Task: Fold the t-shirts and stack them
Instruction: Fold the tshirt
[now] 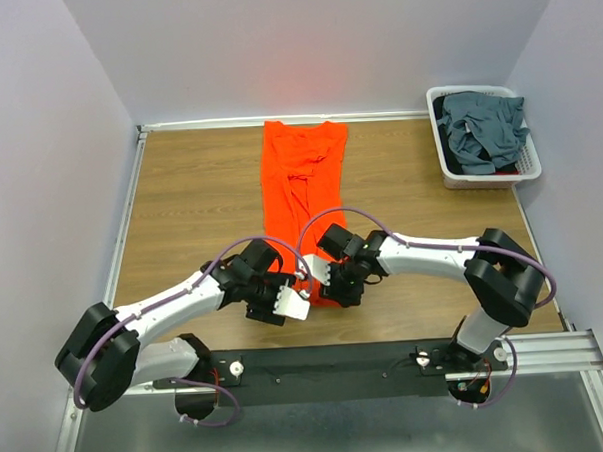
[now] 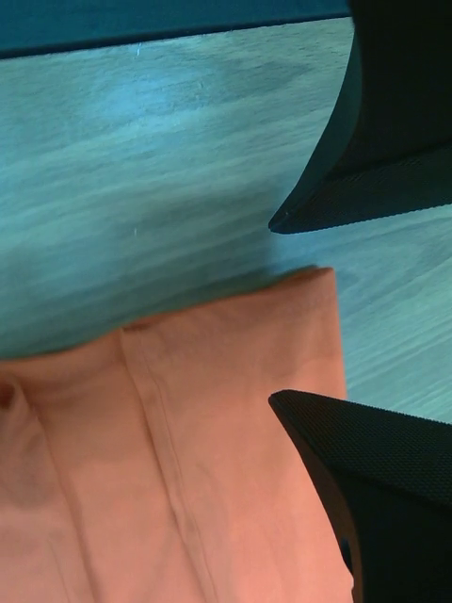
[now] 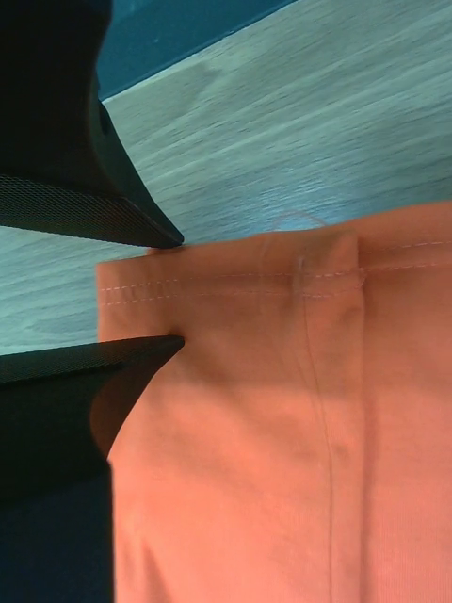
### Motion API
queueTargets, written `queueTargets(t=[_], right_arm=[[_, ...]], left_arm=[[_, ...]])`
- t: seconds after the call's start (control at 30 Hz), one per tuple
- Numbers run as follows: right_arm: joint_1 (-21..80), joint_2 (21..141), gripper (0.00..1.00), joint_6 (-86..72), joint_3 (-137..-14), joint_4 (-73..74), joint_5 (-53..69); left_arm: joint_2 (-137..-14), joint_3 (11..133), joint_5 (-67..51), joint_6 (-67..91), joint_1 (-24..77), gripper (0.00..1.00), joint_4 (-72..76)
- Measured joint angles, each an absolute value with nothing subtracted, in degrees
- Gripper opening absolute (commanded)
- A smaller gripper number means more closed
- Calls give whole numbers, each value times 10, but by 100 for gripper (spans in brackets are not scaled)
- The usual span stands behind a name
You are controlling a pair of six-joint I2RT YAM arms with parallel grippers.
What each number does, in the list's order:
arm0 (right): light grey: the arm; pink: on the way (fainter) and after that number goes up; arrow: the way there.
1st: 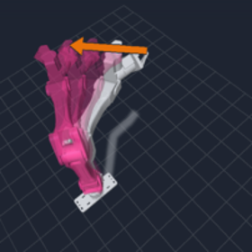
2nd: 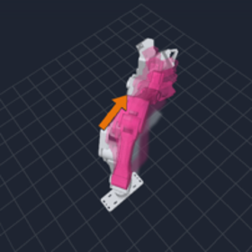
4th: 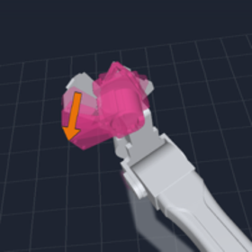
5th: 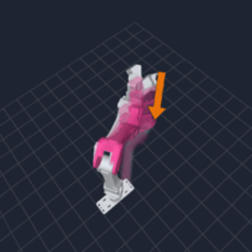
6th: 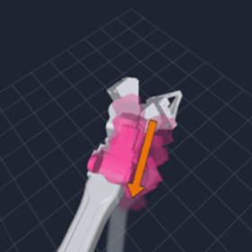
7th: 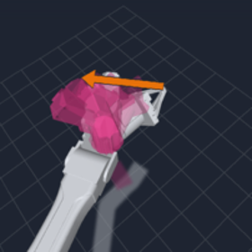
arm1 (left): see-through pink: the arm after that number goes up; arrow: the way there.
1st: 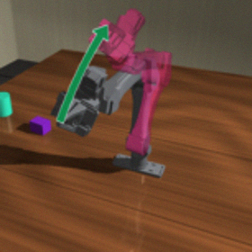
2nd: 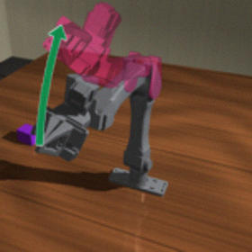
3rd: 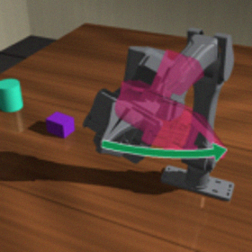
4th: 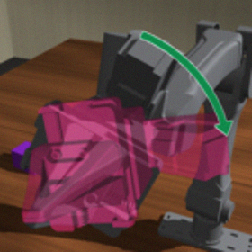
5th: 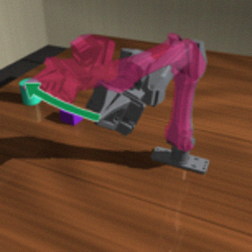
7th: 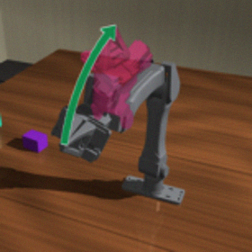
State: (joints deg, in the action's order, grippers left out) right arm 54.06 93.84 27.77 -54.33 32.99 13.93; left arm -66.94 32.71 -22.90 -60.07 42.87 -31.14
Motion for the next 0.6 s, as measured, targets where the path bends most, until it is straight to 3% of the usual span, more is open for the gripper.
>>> queueTargets(t=[0.17,0.37,0.47,0.6], right_arm=[[541,941,49,270,-538,311,138],[544,944,43,269,-535,293,132],[550,943,32,269,-529,278,126],[571,935,20,268,-517,254,121]], left_arm=[[-674,315,-195,-599,458,52,-296],[-688,313,-160,-599,483,40,-277],[-690,312,-149,-597,494,19,-274],[-693,312,-143,-596,505,9,-276]])
